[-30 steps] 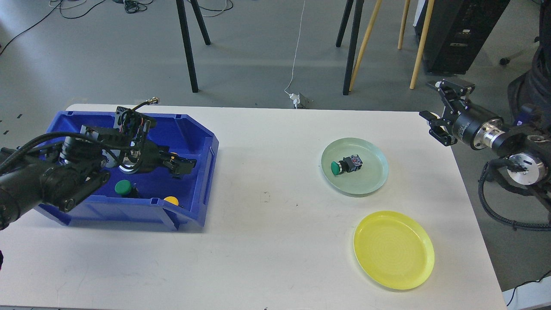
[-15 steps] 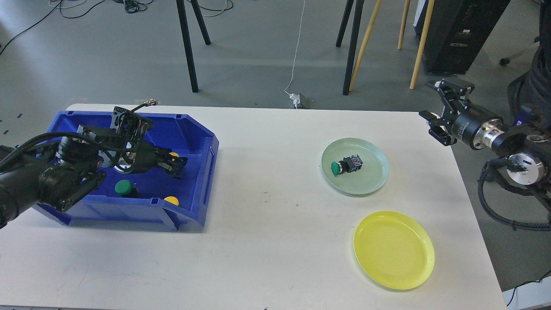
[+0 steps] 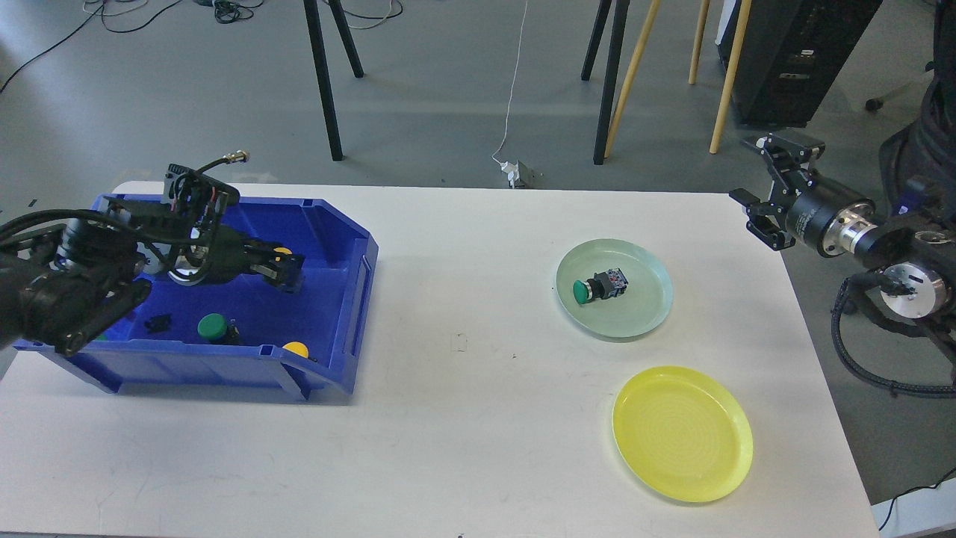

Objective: Pass button and place on color plate
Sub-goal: 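Grasp a yellow button in the blue bin with the left gripper, then lift the yellow button up and toward the right gripper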

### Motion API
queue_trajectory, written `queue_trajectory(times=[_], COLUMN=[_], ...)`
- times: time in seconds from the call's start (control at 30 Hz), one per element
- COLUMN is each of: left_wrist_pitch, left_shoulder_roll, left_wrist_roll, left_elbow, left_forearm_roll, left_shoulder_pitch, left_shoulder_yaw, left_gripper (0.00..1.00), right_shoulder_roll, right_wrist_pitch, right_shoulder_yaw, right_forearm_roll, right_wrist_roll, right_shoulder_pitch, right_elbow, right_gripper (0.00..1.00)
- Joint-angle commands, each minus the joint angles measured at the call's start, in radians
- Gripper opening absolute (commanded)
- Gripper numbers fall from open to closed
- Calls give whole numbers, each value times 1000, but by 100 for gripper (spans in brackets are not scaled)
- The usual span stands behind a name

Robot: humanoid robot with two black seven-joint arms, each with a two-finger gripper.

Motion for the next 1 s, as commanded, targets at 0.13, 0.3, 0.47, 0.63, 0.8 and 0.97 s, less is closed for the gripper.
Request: queue_trajectory(times=[0.13, 0.3, 0.47, 0.63, 0.8, 0.97], left_wrist_pitch=[-20, -45, -86, -123, -62, 81], left_shoulder_roll=[274, 434, 497, 467, 297, 102], left_wrist_roll=[-6, 8, 8, 9, 55, 96], left_elbow=[-266, -461, -521, -528, -530, -515], left_forearm_roll=[-17, -101, -105, -114, -117, -111], left_shoulder_pitch=[-9, -12, -14, -43, -109, -112], left_shoulder_yaw=[-14, -84, -233, -383, -411, -414], left_gripper=[37, 37, 37, 36, 34, 34], right_shoulder_roll=[32, 41, 41, 40, 28, -8], right_wrist_pitch=[-2, -2, 5, 8, 9, 9], right_shoulder_yaw=[-3, -1, 0, 3, 26, 45], right_forearm_roll=[0, 0, 3, 6, 35, 121], right_wrist_roll=[0, -1, -1, -1, -3, -15], right_shoulder_pitch=[20, 27, 41, 44, 44, 41], right_elbow=[-6, 6, 17, 69, 121, 207], right_gripper=[78, 78, 78, 79, 79, 79])
